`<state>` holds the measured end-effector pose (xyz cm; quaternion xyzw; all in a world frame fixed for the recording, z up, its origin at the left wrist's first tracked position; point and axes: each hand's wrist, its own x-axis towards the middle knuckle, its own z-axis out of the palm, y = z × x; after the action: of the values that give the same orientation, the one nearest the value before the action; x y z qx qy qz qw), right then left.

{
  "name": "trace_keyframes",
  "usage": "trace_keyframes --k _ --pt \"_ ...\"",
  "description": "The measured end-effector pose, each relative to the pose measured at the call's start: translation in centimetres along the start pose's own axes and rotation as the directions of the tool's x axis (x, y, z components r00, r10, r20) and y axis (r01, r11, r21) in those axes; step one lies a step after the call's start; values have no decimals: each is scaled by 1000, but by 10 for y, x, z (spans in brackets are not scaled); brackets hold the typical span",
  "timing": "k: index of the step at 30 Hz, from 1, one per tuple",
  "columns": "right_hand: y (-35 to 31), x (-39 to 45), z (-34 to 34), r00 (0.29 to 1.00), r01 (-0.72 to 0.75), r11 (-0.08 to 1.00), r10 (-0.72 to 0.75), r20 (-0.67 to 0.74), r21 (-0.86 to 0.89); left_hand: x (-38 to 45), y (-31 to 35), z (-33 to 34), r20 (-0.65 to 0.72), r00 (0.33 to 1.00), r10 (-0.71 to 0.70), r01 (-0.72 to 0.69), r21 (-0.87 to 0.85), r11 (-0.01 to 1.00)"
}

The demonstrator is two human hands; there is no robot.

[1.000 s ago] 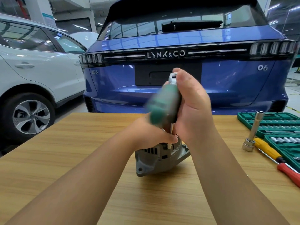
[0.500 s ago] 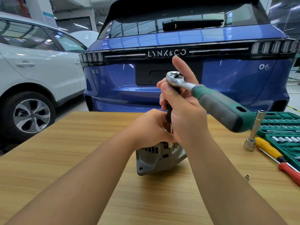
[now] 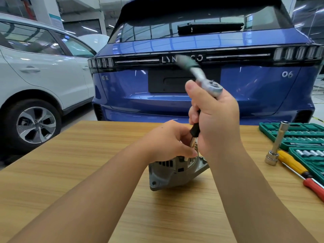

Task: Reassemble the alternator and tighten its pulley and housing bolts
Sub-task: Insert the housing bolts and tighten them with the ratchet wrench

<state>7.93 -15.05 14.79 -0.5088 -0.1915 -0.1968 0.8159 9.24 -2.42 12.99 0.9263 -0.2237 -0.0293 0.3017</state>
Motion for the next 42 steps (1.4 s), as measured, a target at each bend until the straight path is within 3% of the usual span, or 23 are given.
trace_keyframes --k 4,8,11,13,16,20,23,26,29,32,35,39,42 --pt "0 7 -6 995 -79 990 72 69 114 5 -2 0 -33 999 -18 19 18 1000" --pt "9 0 -2 959 175 984 -177 220 28 3 -4 -2 -41 999 -15 14 -21 1000" --pt "13 -4 7 949 230 971 -208 237 -66 -1 -5 -2 -61 998 -1 -1 -41 999" --pt "10 -2 8 959 136 991 -130 250 -5 -2 -6 -1 -82 997 -10 7 -40 999" --pt "1 7 5 942 -128 982 78 326 135 -1 -5 0 -96 995 -16 15 -12 1000" --pt "-3 7 6 946 -187 977 150 286 106 0 -5 -1 -75 997 -14 14 -1 1000" --pt "-3 -2 6 972 -127 976 87 219 178 1 -4 1 -78 997 5 -7 -21 1000" --pt "-3 -5 4 999 -3 999 2 38 37 2 -2 2 -48 999 21 -21 13 1000" --pt "-1 2 1 996 -21 1000 20 -82 -4 3 -2 2 -33 999 18 -17 31 999" --pt "0 4 -3 992 -113 989 108 65 93 4 -4 2 -52 999 5 -5 15 1000" --pt "5 3 -2 981 -18 991 -9 192 136 4 -5 0 -59 998 3 -3 -7 1000" --pt "11 -4 7 958 195 981 -186 217 -19 1 -4 0 -66 998 19 -20 -25 999" --pt "7 -3 7 968 112 993 -116 222 31 -1 -4 0 -83 996 12 -13 -13 1000"
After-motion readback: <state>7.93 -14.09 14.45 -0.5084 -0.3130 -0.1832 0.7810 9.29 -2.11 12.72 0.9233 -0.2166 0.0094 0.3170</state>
